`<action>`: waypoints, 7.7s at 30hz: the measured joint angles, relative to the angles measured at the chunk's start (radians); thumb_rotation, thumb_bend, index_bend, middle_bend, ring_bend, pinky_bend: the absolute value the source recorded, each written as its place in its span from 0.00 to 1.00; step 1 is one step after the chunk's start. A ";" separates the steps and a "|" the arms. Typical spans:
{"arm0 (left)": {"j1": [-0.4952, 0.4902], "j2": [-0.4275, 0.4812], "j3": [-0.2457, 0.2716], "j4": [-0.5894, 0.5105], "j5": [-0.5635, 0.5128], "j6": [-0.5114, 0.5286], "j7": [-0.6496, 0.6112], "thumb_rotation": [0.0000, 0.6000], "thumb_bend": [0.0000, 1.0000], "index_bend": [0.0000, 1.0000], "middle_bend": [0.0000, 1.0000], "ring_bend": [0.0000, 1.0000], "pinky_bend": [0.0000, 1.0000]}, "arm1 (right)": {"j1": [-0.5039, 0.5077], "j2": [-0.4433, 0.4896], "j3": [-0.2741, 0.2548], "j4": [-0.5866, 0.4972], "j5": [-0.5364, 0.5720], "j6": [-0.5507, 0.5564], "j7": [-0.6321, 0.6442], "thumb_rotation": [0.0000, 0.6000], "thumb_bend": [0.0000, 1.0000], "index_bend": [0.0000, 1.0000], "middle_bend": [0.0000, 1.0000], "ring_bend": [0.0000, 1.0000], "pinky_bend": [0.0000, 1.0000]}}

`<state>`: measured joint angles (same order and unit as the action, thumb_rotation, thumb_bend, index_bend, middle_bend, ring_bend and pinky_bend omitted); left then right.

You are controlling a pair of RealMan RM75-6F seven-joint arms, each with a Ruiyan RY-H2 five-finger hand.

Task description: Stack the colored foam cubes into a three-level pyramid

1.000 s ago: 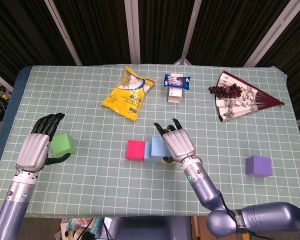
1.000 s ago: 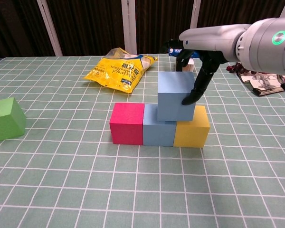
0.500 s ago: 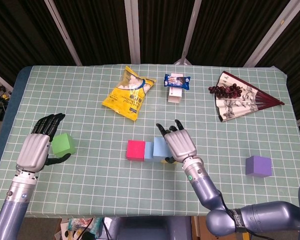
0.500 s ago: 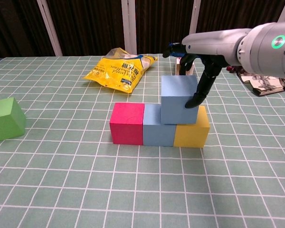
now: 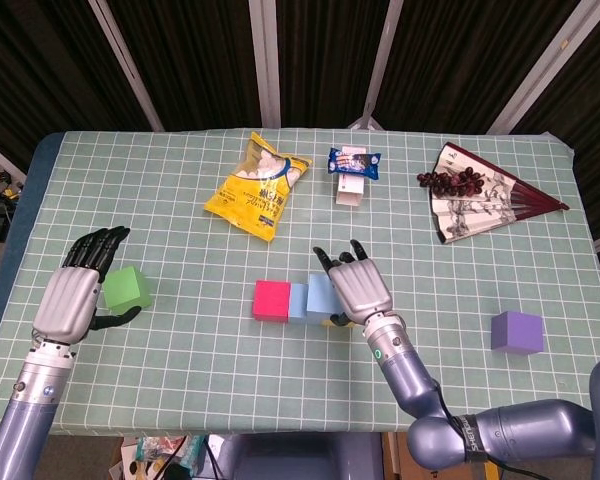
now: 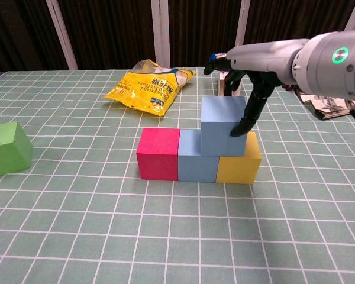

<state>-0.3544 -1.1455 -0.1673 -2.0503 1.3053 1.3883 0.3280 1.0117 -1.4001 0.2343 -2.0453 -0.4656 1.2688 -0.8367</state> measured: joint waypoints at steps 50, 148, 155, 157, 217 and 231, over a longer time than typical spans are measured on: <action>0.001 0.000 0.001 -0.004 0.002 -0.002 0.005 1.00 0.01 0.00 0.07 0.07 0.06 | 0.011 -0.012 -0.012 0.003 0.009 0.018 0.014 1.00 0.20 0.00 0.41 0.22 0.00; -0.166 -0.290 -0.107 0.290 -0.685 0.021 0.531 1.00 0.07 0.00 0.27 0.07 0.08 | -0.662 0.406 -0.278 0.097 -0.742 0.131 0.593 1.00 0.19 0.00 0.00 0.00 0.00; -0.185 -0.326 -0.095 0.342 -0.714 -0.008 0.529 1.00 0.07 0.00 0.27 0.07 0.08 | -0.678 0.405 -0.257 0.099 -0.747 0.119 0.590 1.00 0.20 0.00 0.00 0.00 0.00; -0.188 -0.335 -0.091 0.354 -0.718 -0.014 0.522 1.00 0.07 0.00 0.27 0.07 0.08 | -0.679 0.405 -0.258 0.102 -0.746 0.112 0.585 1.00 0.20 0.00 0.00 0.00 0.00; -0.200 -0.324 -0.070 0.340 -0.748 -0.006 0.457 1.00 0.15 0.00 0.28 0.08 0.08 | -0.744 0.405 -0.183 0.075 -0.765 0.038 0.577 1.00 0.20 0.00 0.00 0.00 0.00; -0.211 -0.364 -0.048 0.377 -0.655 -0.005 0.428 1.00 0.31 0.05 0.39 0.10 0.10 | -0.749 0.408 -0.175 0.074 -0.761 0.027 0.581 1.00 0.20 0.00 0.00 0.00 0.00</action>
<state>-0.5649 -1.5099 -0.2156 -1.6732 0.6501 1.3830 0.7561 0.2627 -0.9926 0.0597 -1.9716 -1.2269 1.2953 -0.2562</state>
